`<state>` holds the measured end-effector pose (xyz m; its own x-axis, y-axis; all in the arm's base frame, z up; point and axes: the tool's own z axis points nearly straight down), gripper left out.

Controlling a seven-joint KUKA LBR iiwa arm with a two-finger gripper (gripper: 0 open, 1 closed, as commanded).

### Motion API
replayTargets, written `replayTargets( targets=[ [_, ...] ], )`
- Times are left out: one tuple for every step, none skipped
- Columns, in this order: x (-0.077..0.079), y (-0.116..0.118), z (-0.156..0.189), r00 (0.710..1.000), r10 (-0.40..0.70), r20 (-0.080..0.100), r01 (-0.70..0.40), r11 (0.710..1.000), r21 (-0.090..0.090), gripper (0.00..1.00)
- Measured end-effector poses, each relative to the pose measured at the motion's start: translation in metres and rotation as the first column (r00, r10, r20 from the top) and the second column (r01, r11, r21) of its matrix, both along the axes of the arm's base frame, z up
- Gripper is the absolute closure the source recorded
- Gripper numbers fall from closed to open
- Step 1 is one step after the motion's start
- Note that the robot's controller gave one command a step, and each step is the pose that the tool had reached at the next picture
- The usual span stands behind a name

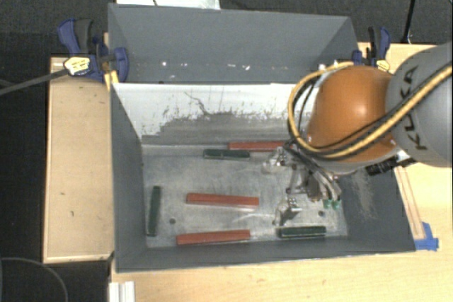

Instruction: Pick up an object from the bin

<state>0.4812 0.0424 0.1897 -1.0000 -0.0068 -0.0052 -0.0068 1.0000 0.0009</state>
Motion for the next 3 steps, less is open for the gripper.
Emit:
replayTargets(
  targets=[
    [0.004, 0.005, -0.003, 0.983, 0.181, -0.018, -0.181, 0.984, 0.001, 0.0],
    [0.022, 0.008, -0.014, 0.955, 0.297, 0.011, -0.297, 0.955, -0.004, 0.0],
    [0.035, 0.041, -0.115, 0.992, 0.123, 0.007, -0.123, 0.992, 0.001, 1.0]
  ],
)
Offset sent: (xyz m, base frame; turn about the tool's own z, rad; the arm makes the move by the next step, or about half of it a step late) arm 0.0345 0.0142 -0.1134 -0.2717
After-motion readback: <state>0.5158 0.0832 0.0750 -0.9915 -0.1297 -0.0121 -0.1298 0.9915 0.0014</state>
